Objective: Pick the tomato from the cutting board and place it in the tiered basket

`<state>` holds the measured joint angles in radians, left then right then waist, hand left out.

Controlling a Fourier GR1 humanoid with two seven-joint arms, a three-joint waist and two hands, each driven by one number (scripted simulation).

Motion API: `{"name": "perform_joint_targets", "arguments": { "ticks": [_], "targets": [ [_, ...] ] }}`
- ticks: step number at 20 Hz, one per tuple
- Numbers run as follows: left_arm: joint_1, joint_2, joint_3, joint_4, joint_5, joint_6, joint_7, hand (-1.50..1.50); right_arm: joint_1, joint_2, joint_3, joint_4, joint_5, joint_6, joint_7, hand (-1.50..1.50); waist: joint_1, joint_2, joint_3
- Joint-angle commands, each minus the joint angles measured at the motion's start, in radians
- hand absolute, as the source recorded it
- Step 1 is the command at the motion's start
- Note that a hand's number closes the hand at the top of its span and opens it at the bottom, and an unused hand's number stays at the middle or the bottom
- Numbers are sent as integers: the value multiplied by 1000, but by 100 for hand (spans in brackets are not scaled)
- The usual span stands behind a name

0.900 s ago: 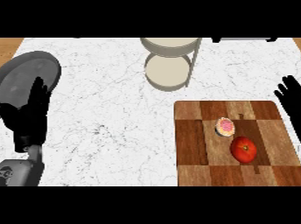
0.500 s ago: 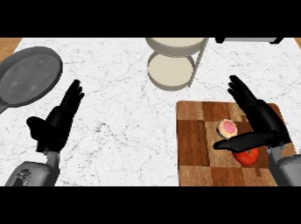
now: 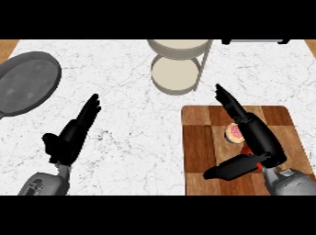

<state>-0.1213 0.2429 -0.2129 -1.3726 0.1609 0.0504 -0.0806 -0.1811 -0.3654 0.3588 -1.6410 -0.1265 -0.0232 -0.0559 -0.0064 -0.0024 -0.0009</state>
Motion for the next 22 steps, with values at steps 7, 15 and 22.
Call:
{"name": "perform_joint_targets", "arguments": {
  "ticks": [7, 15, 22],
  "targets": [
    [36, 10, 6, 4, 0, -17, -24, 0, -95, -496, 42, -220, 294, 232, 336, -150, -13, -15, -8],
    [11, -10, 15, 24, -1, -19, -35, 0, -144, -660, 117, -526, 229, 537, 697, -150, -14, -6, -3],
    [-9, -37, 22, 68, -39, -53, -72, 0, -172, -500, 98, -609, 193, 627, 966, -150, 7, 2, 0]
  ]
}}
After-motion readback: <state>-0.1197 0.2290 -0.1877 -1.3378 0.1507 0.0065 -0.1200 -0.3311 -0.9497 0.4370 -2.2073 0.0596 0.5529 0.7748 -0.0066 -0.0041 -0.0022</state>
